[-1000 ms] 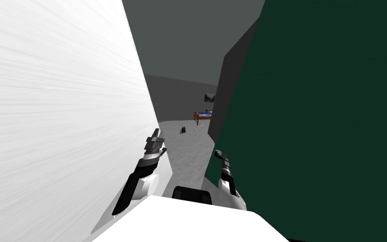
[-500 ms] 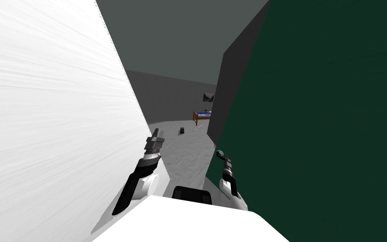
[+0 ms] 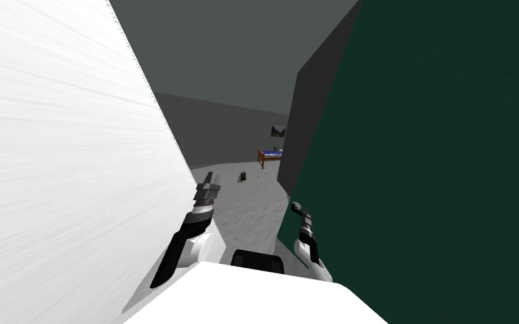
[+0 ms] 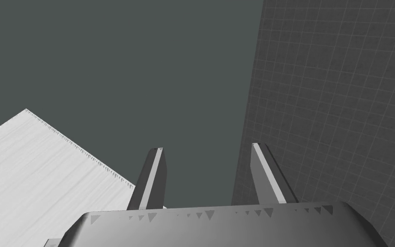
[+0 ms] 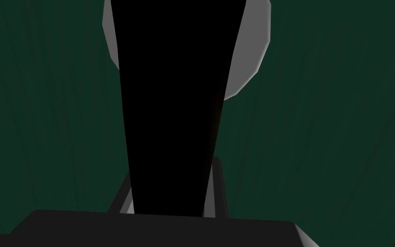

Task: Push the door open

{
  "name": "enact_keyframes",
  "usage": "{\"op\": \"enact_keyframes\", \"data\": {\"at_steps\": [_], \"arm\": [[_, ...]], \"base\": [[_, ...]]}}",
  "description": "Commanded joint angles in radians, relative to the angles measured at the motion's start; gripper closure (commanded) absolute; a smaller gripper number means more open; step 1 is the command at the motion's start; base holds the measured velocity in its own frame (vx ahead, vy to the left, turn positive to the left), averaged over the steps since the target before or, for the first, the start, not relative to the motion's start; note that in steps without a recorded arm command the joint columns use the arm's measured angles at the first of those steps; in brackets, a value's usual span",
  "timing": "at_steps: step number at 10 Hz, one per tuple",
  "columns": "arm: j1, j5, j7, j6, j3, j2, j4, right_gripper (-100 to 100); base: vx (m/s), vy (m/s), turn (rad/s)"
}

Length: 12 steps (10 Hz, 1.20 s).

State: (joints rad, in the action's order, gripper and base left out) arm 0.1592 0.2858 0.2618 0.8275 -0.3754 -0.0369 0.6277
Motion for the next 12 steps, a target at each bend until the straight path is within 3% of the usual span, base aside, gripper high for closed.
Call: {"op": "enact_keyframes", "data": {"at_steps": [1, 2, 3, 9, 11, 12], "arm": [[-0.015, 0.006, 0.009, -0.004, -0.015, -0.008, 0.041, 100], [-0.015, 0.006, 0.009, -0.004, -0.015, -0.008, 0.041, 100], [-0.014, 0.018, 0.022, -0.001, -0.035, 0.007, 0.042, 100], [-0.012, 0.046, 0.051, 0.004, -0.081, 0.060, 0.046, 100], [-0.016, 0.062, 0.055, 0.015, -0.106, 0.017, 0.033, 100], [-0.015, 0.068, 0.060, 0.016, -0.114, 0.010, 0.034, 100]], "base": [[0.135, 0.016, -0.071], [0.060, -0.011, -0.016], [0.143, 0.015, -0.050], [0.180, 0.026, -0.069], [0.087, -0.002, -0.030], [0.198, -0.011, -0.038]]}}
